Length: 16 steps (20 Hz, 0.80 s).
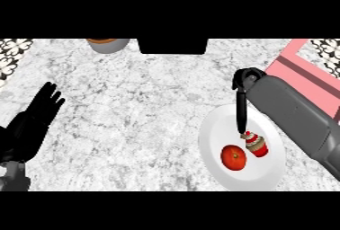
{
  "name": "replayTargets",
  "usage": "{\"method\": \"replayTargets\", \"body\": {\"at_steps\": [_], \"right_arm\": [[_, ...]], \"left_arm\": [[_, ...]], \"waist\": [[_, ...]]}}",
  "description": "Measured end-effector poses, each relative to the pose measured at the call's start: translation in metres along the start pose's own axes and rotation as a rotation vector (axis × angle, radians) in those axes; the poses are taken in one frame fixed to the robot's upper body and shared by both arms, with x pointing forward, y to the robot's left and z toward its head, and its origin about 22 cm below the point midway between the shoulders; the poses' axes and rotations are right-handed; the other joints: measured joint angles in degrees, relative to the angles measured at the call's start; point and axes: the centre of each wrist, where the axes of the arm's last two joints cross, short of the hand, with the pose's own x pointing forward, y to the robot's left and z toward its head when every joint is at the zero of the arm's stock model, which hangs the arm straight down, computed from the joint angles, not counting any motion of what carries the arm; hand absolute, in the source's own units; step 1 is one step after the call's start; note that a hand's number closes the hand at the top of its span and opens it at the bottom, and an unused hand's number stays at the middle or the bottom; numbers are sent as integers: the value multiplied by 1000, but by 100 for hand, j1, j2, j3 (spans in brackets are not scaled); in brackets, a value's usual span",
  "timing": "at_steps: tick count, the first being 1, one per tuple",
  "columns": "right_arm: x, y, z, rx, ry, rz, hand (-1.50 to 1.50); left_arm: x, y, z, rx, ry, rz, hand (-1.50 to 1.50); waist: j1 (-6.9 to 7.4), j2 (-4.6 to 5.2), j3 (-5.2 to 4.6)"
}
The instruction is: Pick the cupcake from the plate and place it in the cardboard box
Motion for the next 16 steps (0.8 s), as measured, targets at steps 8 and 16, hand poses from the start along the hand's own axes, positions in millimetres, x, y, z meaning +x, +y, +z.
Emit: {"method": "replayTargets", "body": {"at_steps": [8, 16], "right_arm": [[6, 6, -2, 15, -6, 31, -150], [18, 13, -3, 5, -4, 86, -150]], "left_arm": [[-9, 2, 10, 14, 1, -5, 0], [2, 5, 12, 6, 0, -4, 0]], "waist": [[-57, -16, 5], [-47, -9, 5]]}}
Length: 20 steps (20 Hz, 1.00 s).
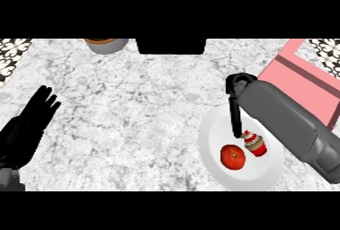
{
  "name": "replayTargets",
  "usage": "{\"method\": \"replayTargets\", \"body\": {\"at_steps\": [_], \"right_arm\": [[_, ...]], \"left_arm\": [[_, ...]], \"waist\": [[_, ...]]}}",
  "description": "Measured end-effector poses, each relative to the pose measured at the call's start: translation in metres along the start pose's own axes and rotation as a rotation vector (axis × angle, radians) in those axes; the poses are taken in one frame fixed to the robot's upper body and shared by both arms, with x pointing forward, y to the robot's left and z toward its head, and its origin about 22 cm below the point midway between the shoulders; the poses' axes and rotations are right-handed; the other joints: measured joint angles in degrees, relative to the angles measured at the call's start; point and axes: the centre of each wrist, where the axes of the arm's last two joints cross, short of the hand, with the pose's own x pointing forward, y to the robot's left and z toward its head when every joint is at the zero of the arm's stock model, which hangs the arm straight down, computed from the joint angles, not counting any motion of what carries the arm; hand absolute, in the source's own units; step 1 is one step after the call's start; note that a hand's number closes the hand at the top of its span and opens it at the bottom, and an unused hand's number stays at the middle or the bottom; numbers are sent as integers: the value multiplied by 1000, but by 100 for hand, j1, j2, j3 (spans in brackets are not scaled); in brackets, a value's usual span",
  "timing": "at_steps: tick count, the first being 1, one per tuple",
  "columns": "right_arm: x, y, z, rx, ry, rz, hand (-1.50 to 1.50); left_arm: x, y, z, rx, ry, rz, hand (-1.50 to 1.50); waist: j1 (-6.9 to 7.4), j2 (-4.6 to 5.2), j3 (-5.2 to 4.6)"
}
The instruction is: Pick the cupcake from the plate and place it in the cardboard box
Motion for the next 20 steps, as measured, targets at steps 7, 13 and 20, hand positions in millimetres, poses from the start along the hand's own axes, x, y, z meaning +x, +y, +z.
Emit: {"method": "replayTargets", "body": {"at_steps": [7, 13, 20], "right_arm": [[6, 11, -16, 31, 35, 33, -150], [5, 16, -26, 44, 72, 46, -150], [5, 24, -36, 62, 106, 77, -150]], "left_arm": [[-1, -3, -4, 4, 5, 0, 0], [-4, -5, -2, 2, 4, 5, 0], [-11, -8, -2, 14, 6, 4, 0]], "waist": [[-9, 9, 1], [-13, 1, 1], [-33, -4, 0]]}}
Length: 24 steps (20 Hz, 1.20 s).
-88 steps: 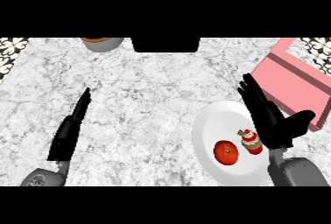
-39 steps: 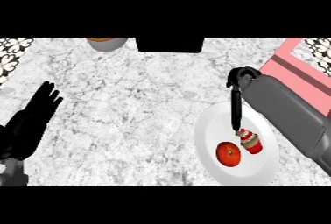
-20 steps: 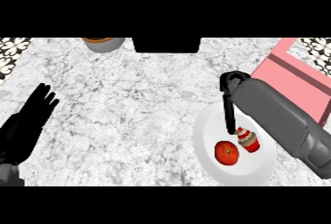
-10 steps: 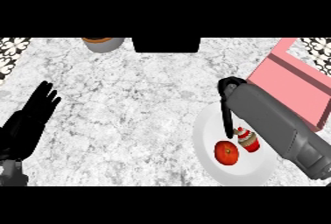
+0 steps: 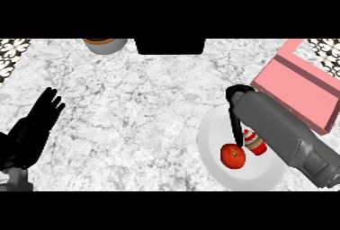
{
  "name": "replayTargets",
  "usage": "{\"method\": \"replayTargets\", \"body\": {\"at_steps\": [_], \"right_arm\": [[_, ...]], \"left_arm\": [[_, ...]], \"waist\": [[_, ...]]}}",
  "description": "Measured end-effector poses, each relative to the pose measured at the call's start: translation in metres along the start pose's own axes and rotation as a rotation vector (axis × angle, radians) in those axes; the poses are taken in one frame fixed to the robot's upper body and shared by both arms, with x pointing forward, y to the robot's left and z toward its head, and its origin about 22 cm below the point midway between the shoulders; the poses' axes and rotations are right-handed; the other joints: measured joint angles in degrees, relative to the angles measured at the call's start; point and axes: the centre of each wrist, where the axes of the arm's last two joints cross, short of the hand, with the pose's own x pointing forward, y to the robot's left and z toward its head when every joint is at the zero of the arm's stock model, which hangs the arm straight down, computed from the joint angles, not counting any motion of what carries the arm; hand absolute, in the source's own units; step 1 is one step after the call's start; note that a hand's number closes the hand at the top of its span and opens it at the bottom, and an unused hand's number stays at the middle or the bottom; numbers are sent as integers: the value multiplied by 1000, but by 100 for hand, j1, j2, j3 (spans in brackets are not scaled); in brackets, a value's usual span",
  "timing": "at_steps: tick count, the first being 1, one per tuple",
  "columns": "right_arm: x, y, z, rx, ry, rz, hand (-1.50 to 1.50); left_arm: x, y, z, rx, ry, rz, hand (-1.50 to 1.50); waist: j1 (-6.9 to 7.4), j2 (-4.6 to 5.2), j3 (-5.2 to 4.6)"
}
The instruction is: Pick the cupcake from the plate and place it in the cardboard box
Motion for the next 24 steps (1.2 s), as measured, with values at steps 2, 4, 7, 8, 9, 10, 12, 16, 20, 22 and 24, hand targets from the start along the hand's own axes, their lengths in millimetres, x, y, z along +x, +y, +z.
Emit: {"method": "replayTargets", "body": {"at_steps": [2, 4, 7, 8, 9, 10, 12, 16, 20, 22, 24], "right_arm": [[-2, 2, -3, 7, 5, 4, -150], [-3, 5, -5, 17, -1, 2, -150], [-1, 9, -9, 32, 5, 7, -150], [-3, 10, -9, 31, 3, 9, -150], [-7, 11, -11, 37, 5, 10, -150], [-5, 12, -12, 42, 7, 10, -150], [-7, 15, -13, 46, 3, 15, -150], [-13, 17, -17, 49, 14, 21, -150], [-12, 23, -20, 46, 21, 29, -150], [-14, 24, -21, 46, 17, 37, 150], [-15, 26, -20, 26, 16, 37, 150]], "left_arm": [[4, 2, -1, 1, 1, 0, 0], [3, 2, 1, 3, -1, -5, 0], [5, 0, 3, -6, -3, 1, 0], [2, 1, 3, -3, 1, -1, 0], [2, 4, 4, -1, 3, -2, 0], [4, 6, 4, -3, 5, -1, 0], [6, 7, 4, -5, 0, 3, 0], [7, 5, 3, -3, -3, 2, 0], [8, 3, 4, -3, -3, 4, 0], [9, 3, 4, -3, -1, 5, 0], [4, 5, 3, -1, -1, 8, 0]], "waist": [[-2, 0, 1], [-8, -5, 0], [-2, -12, -6], [-16, -16, -5], [-18, -18, -6], [-18, -18, -8], [-12, -28, -10], [-6, -32, -15], [7, -58, -32], [24, -70, -39], [17, -72, -37]]}}
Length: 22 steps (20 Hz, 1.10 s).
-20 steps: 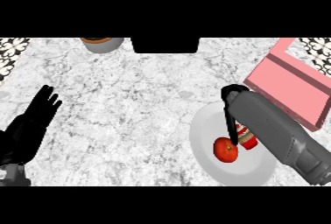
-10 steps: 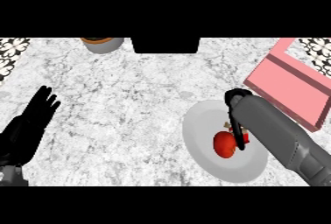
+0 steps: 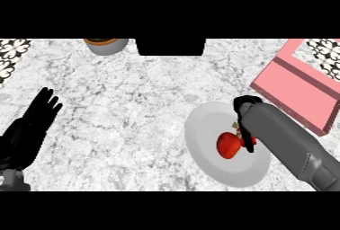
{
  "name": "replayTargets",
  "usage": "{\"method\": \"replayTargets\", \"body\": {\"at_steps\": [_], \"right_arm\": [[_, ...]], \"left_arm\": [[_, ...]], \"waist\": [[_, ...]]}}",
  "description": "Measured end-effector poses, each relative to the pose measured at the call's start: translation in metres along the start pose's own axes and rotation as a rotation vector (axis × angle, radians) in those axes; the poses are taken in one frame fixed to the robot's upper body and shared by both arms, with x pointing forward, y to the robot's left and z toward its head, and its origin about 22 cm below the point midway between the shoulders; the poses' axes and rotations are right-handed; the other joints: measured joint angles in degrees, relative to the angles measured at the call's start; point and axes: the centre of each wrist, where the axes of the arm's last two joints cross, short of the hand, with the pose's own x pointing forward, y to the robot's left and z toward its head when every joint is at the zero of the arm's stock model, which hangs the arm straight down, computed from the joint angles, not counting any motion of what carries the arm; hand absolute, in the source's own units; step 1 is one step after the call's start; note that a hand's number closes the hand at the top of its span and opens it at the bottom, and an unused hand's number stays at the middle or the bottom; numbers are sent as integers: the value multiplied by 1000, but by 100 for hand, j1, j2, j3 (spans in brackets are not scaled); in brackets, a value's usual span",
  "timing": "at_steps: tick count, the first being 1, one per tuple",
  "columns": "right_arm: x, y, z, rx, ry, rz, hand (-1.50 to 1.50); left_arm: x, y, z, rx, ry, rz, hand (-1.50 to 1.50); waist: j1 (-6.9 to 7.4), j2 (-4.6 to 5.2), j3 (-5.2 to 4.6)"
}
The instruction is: Pick the cupcake from the plate and place it in the cardboard box
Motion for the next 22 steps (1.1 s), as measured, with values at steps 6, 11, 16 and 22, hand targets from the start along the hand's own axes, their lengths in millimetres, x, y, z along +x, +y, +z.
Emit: {"method": "replayTargets", "body": {"at_steps": [6, 11, 16, 22], "right_arm": [[-2, 5, 1, -54, -5, 18, 150], [-9, 5, 2, -71, -28, 24, 150], [-5, 12, 19, -232, -158, 13, 150], [2, 20, 56, -605, -497, -95, 150]], "left_arm": [[7, -2, -3, -3, -8, -8, 0], [4, -3, -3, -11, -6, -2, 0], [3, -2, -2, -4, -2, -6, 0], [-1, 1, 1, 7, -5, -4, 0]], "waist": [[9, 2, -19], [21, 16, -9], [-22, 41, 17], [-77, 53, 53]]}}
